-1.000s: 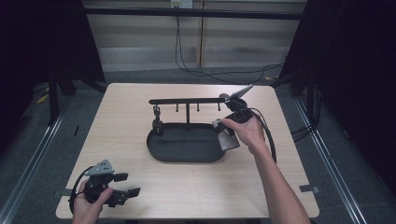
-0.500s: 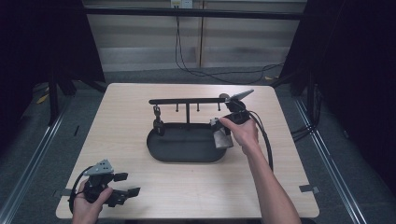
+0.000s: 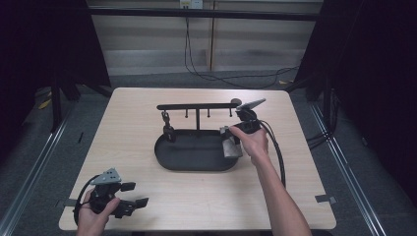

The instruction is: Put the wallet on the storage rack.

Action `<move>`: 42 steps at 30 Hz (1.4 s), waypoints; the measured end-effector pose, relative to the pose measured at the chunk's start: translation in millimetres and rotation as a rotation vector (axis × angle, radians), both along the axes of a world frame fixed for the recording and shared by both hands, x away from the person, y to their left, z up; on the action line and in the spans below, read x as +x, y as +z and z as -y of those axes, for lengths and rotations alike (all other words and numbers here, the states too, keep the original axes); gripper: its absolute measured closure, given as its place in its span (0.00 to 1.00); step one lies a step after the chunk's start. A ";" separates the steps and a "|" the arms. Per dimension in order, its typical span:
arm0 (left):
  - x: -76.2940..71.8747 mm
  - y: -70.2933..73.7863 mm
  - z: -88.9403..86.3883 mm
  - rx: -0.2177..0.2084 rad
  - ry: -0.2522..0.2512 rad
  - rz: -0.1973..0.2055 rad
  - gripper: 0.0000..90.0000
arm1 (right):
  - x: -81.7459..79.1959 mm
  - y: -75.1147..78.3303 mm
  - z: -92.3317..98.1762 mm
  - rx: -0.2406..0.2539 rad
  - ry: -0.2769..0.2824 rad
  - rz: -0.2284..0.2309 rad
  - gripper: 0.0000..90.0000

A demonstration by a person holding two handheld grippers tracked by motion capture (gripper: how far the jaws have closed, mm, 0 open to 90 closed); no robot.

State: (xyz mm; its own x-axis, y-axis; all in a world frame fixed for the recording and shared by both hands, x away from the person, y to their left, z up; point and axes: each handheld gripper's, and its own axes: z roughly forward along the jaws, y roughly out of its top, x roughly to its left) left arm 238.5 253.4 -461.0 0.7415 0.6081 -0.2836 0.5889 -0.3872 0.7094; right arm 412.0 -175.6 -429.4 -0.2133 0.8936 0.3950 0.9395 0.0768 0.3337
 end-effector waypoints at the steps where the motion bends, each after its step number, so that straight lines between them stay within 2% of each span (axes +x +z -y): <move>1: 0.2 -0.2 0.1 0.003 -0.003 -0.001 0.21 | 0.1 -2.7 -0.6 -0.005 -0.005 0.000 0.37; 3: 0.4 -0.8 0.6 0.004 -0.006 -0.003 0.21 | -0.1 -7.0 -1.2 0.001 -0.022 0.005 0.37; 9: 0.3 -2.0 2.5 0.009 -0.006 -0.011 0.21 | 1.7 -11.0 -6.0 0.007 -0.018 0.002 0.37; 18: 0.3 -0.3 0.2 -0.001 -0.005 -0.004 0.21 | 4.1 -25.7 -16.4 0.024 -0.012 0.001 0.37; 23: 0.9 -0.9 0.7 0.004 -0.010 -0.004 0.21 | 5.2 -34.1 -19.0 0.032 -0.031 0.007 0.37; 25: 0.9 -1.4 1.2 0.008 -0.010 -0.008 0.21 | 5.0 -36.4 -18.9 0.014 -0.025 0.013 0.37; 27: 0.8 -1.5 1.6 0.010 -0.006 -0.010 0.21 | 4.2 -38.3 -18.6 0.014 -0.027 0.008 0.36; 31: 0.7 -1.9 2.1 0.009 -0.007 -0.009 0.21 | 2.6 -42.5 -17.9 0.020 -0.021 0.034 0.35; 35: 0.5 -2.0 2.6 0.012 -0.010 -0.011 0.21 | 1.9 -45.8 -21.6 0.004 -0.010 0.036 0.34; 41: 0.7 -1.5 1.2 0.007 -0.008 -0.011 0.21 | 0.0 -49.8 -25.3 -0.011 0.006 0.075 0.32; 42: 0.7 -1.5 1.1 0.008 -0.010 -0.009 0.21 | -0.2 -49.1 -26.0 -0.019 0.006 0.066 0.32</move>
